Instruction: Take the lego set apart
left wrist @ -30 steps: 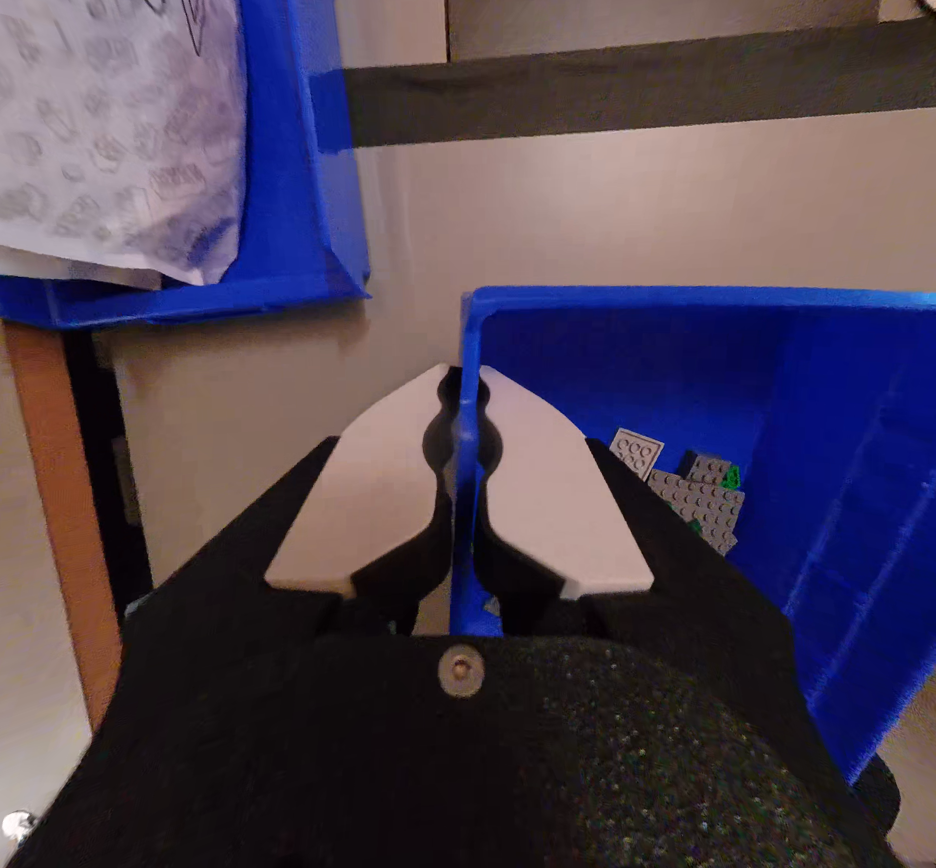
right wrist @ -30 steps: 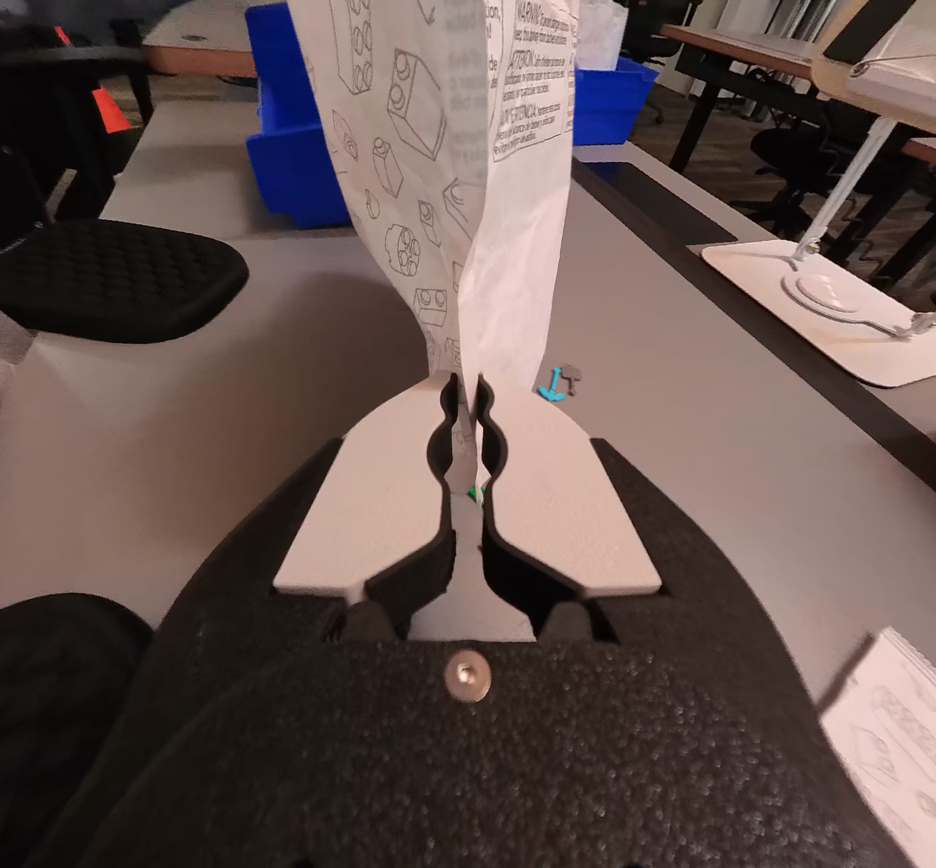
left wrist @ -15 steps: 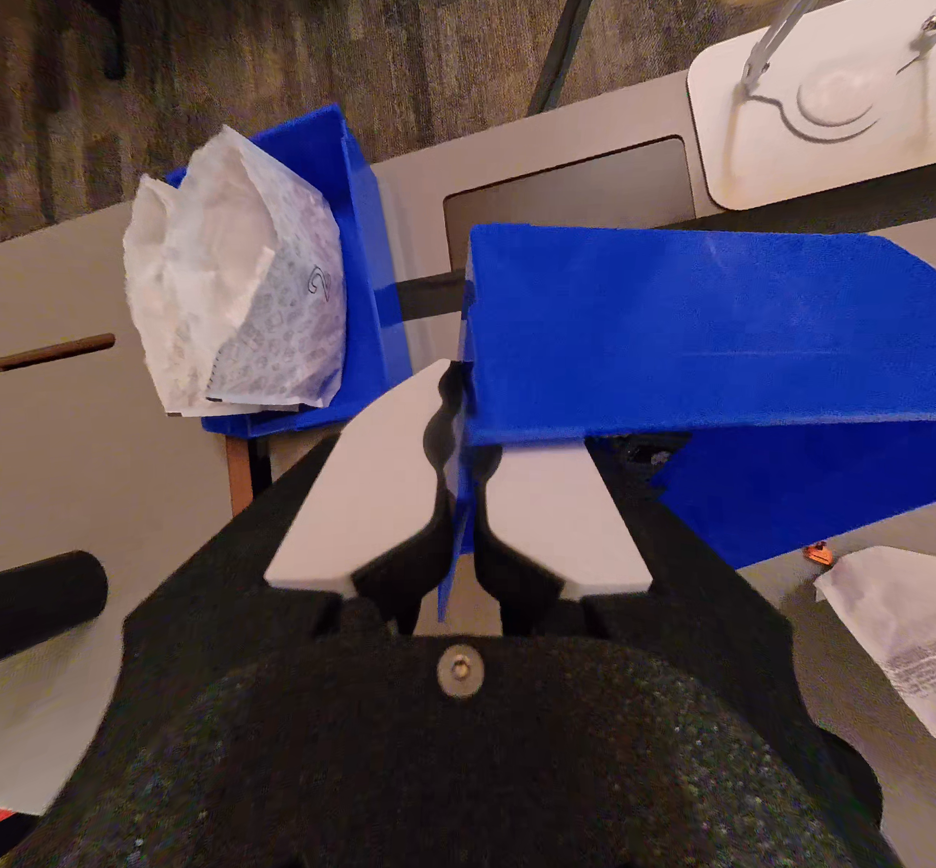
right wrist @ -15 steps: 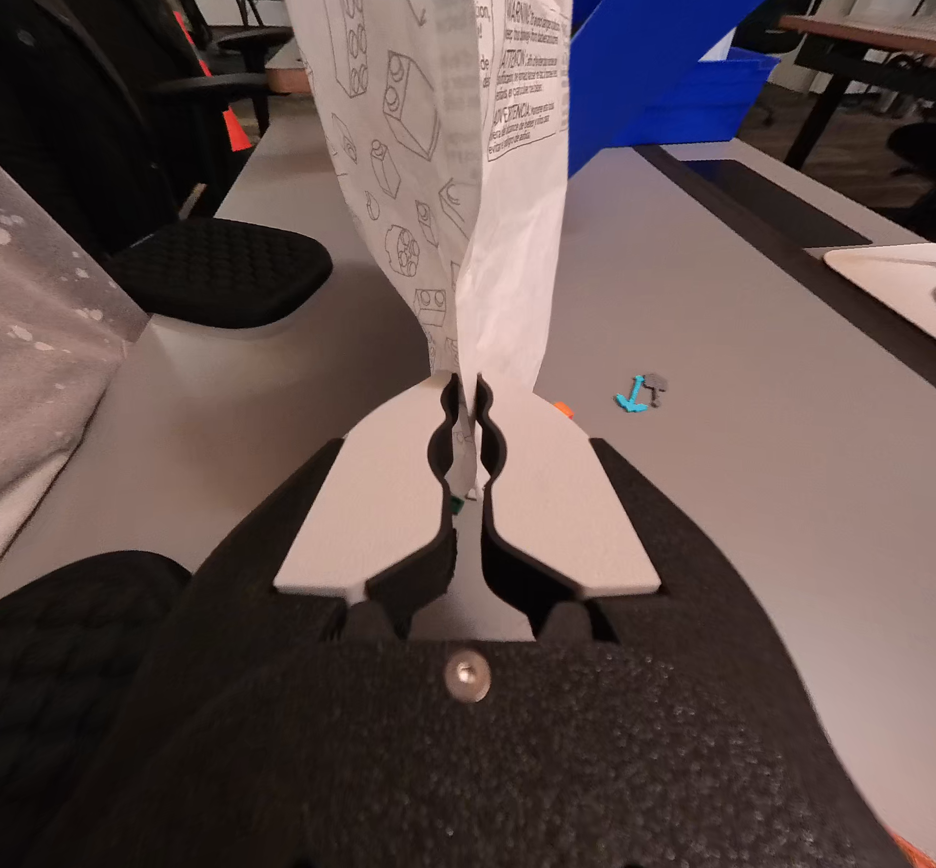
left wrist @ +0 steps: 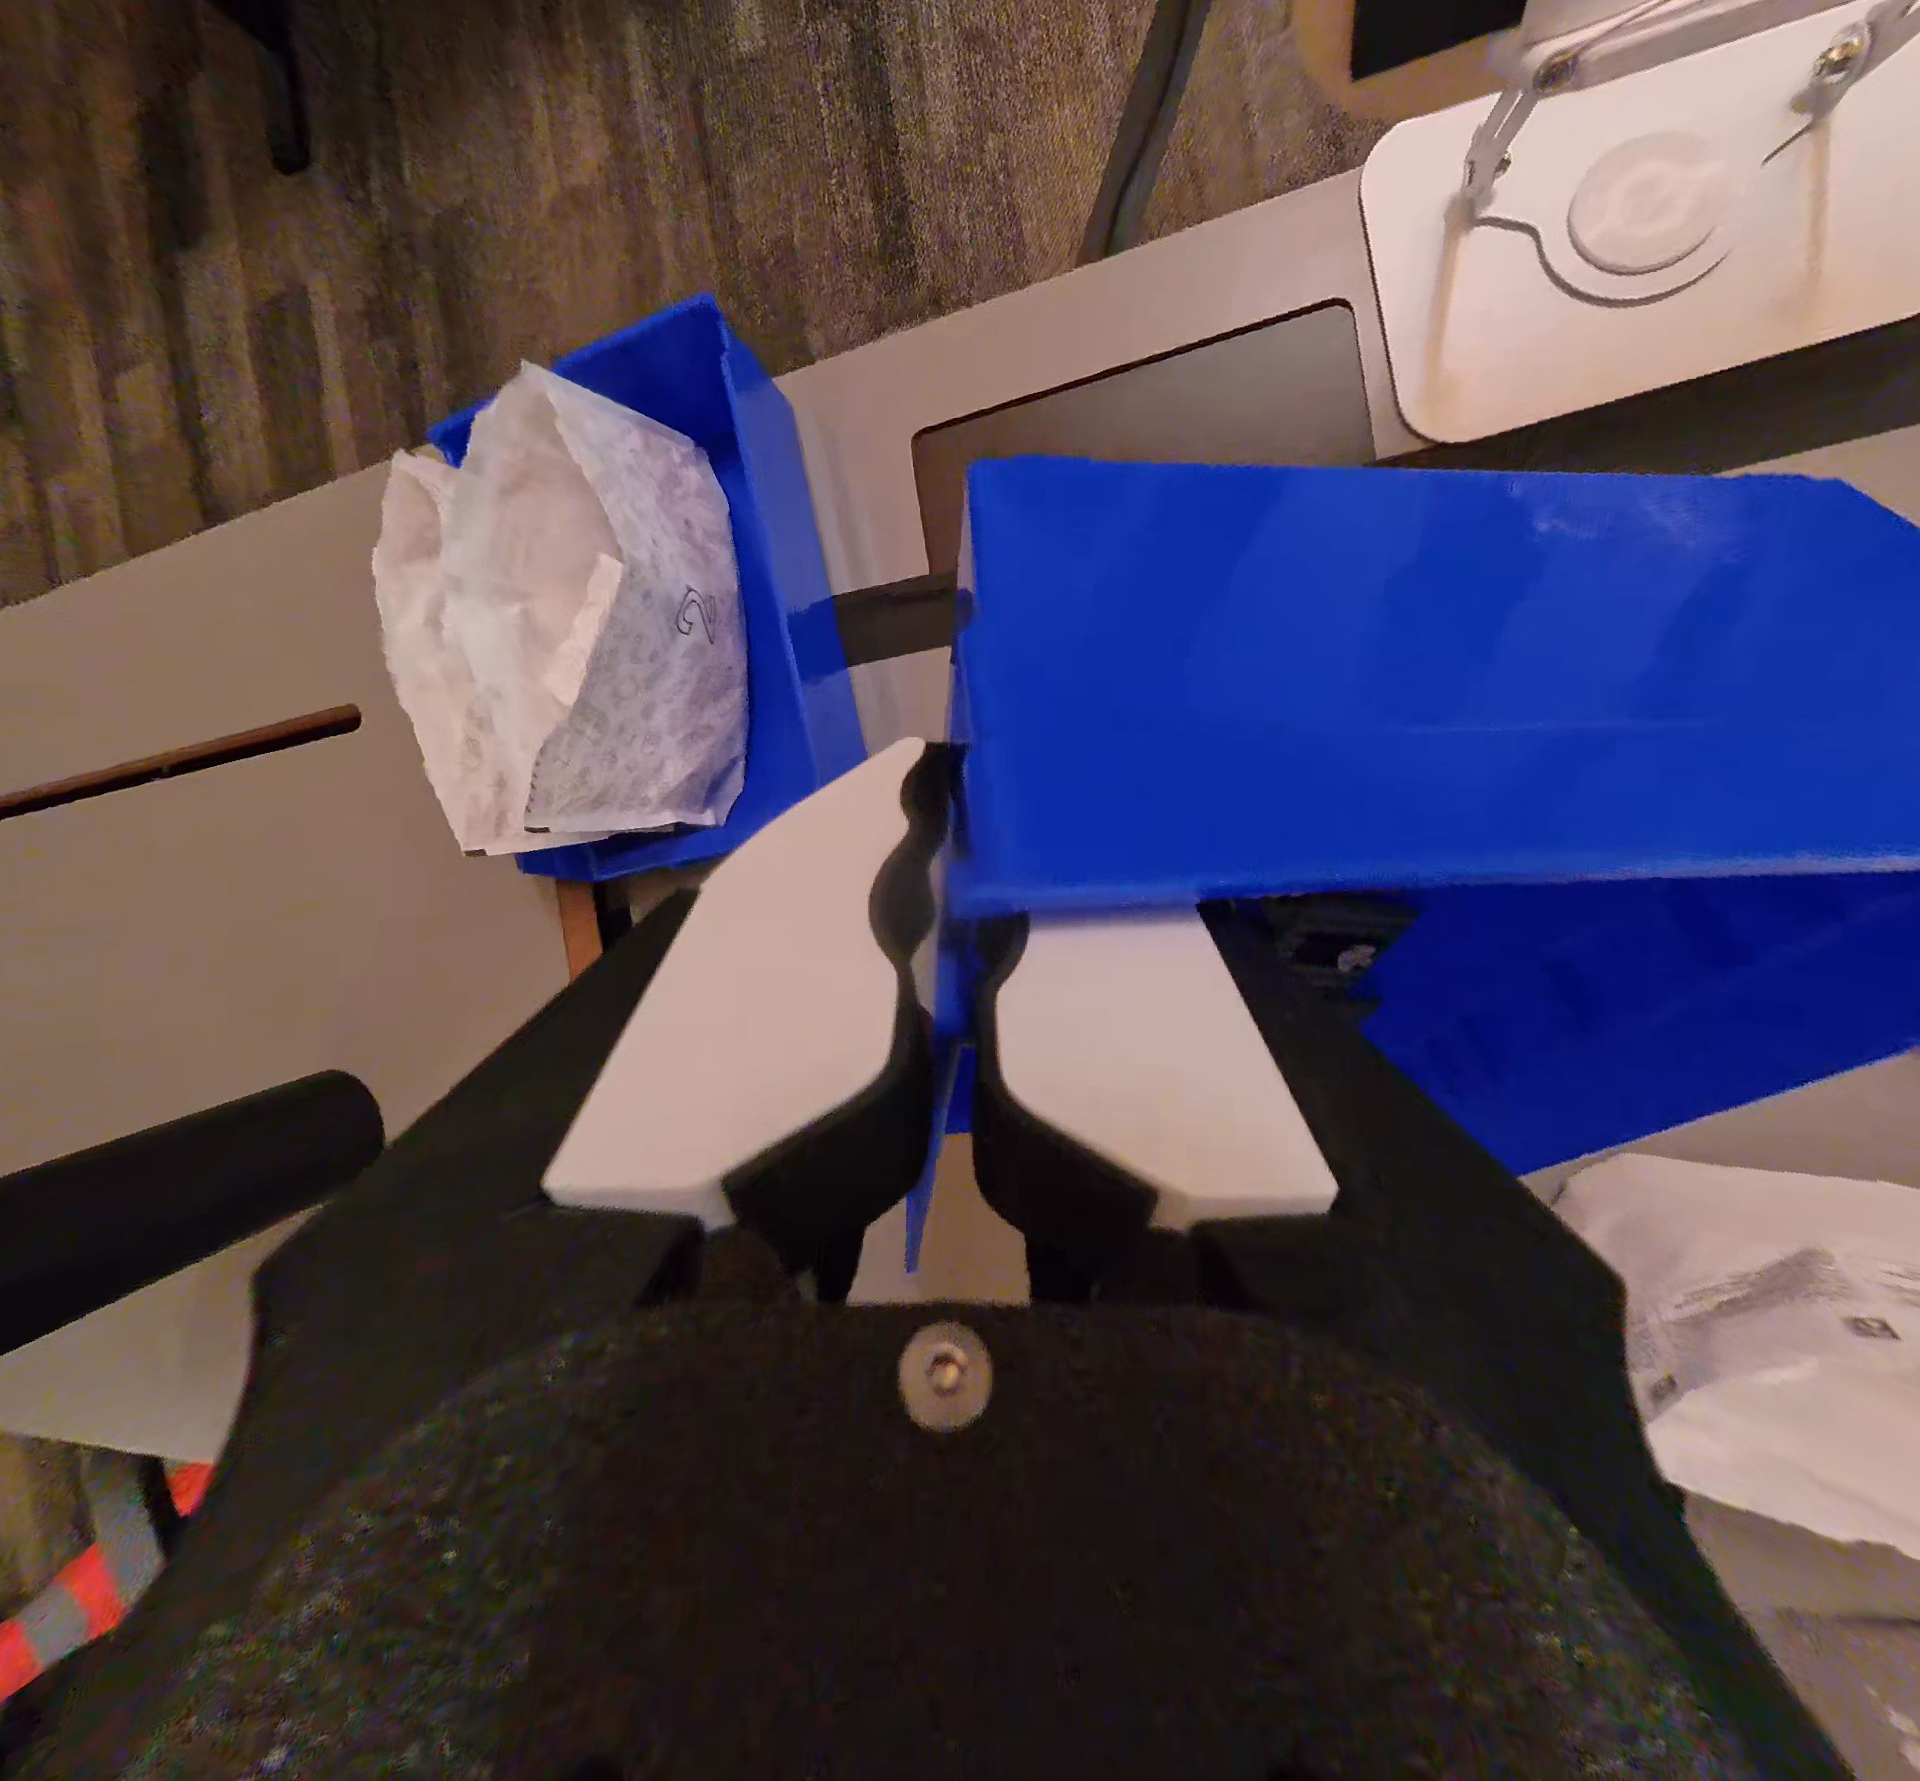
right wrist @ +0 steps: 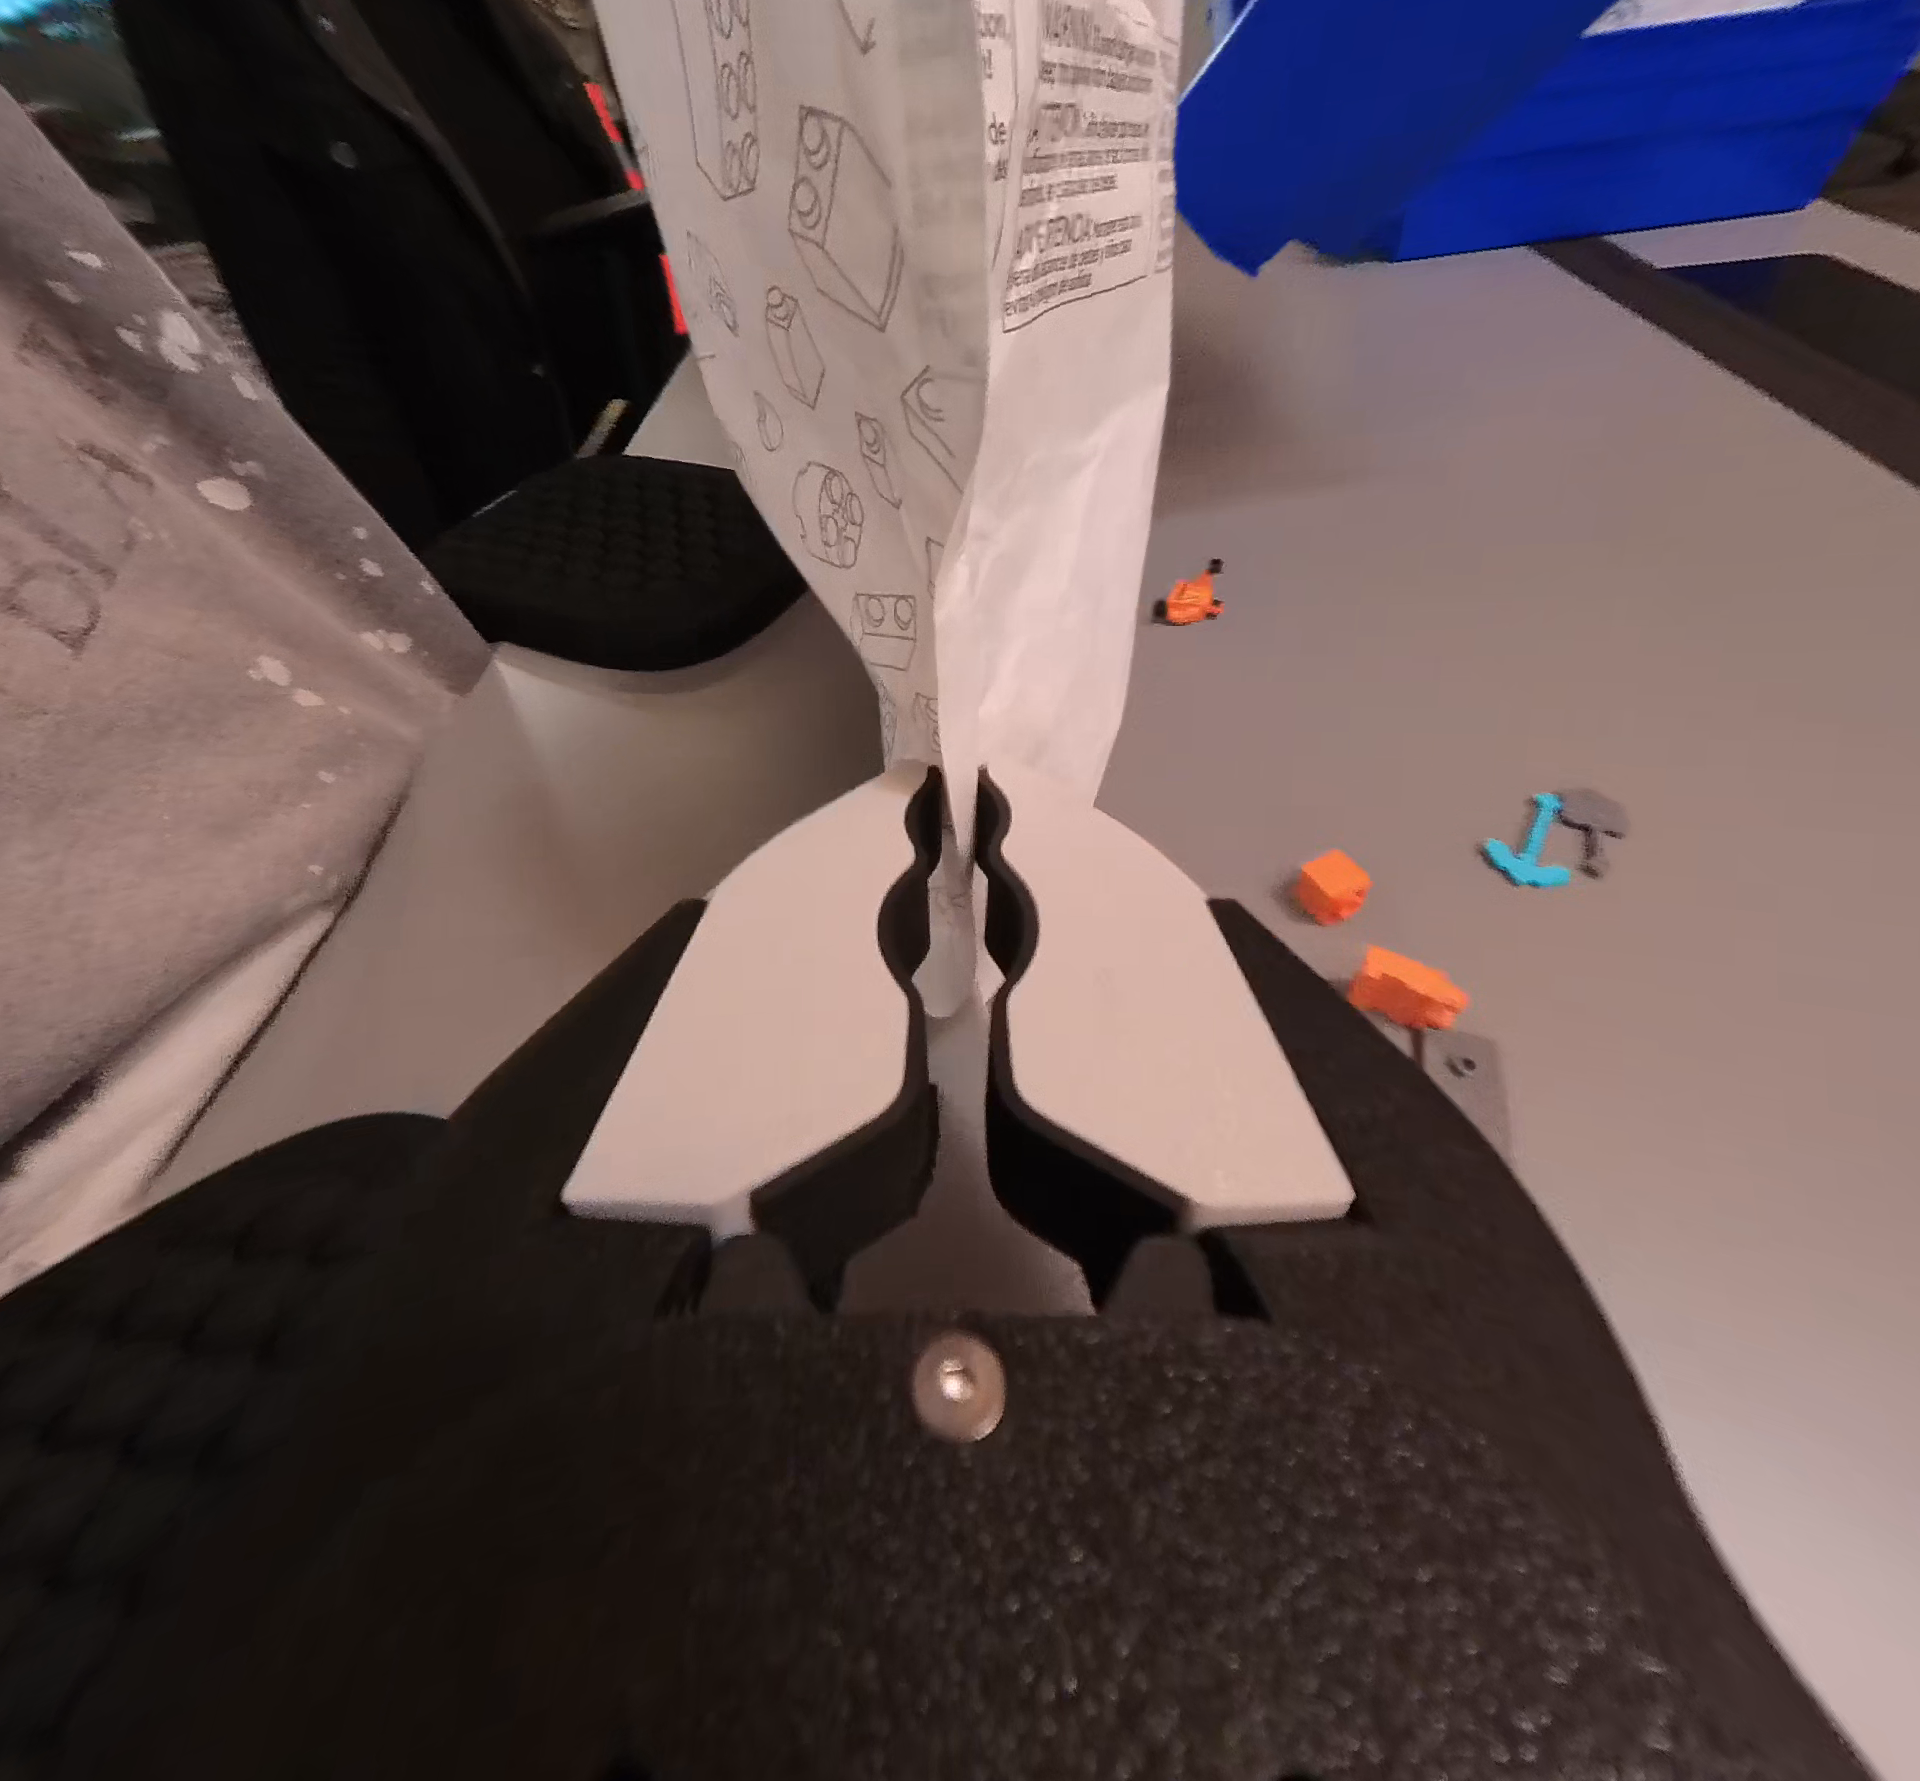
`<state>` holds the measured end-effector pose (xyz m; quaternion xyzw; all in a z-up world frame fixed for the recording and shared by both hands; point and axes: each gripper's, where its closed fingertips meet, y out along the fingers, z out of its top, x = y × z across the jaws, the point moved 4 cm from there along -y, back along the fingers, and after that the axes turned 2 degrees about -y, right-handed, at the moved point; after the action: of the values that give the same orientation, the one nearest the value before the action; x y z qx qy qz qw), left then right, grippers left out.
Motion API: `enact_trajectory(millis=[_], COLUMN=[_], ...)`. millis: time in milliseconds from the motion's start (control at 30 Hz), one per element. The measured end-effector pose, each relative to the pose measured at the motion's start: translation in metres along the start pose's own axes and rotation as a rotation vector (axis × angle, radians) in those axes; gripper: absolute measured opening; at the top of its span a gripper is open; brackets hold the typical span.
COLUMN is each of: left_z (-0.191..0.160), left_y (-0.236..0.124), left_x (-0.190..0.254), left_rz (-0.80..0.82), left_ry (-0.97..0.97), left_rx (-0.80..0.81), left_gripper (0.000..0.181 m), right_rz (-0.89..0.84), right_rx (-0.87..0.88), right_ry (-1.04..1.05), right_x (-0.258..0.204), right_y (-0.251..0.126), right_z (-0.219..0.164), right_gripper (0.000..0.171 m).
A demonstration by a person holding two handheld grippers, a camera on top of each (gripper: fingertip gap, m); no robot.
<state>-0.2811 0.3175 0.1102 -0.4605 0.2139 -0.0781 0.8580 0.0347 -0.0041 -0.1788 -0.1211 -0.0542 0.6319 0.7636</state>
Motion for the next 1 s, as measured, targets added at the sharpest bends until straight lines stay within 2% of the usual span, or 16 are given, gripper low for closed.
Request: enact_trajectory(millis=[167,467,667,1000], left_z=[0.015,0.040,0.020,-0.040], left_y=[-0.019,-0.057,-0.022,0.050], left_x=[0.012,0.033,0.035,0.017], left_rz=[0.031,0.056,0.000,-0.076], left_ry=[0.034,0.087,0.086,0.059], left_rx=[-0.020,0.013,-0.099,-0.303], left_gripper=[0.004,0.003,0.003,0.003], right_rz=[0.061,0.055,0.092,0.179], right_rx=[0.000,-0.009,-0.019,-0.014], right_ry=[0.038,0.068,0.052,0.027], right_x=[-0.007,-0.006,-0.012,-0.018], right_y=[0.017,0.029,0.016,-0.005], right_z=[0.000,0.003,0.002,0.001], right_gripper=[0.005,0.005,0.004,0.004])
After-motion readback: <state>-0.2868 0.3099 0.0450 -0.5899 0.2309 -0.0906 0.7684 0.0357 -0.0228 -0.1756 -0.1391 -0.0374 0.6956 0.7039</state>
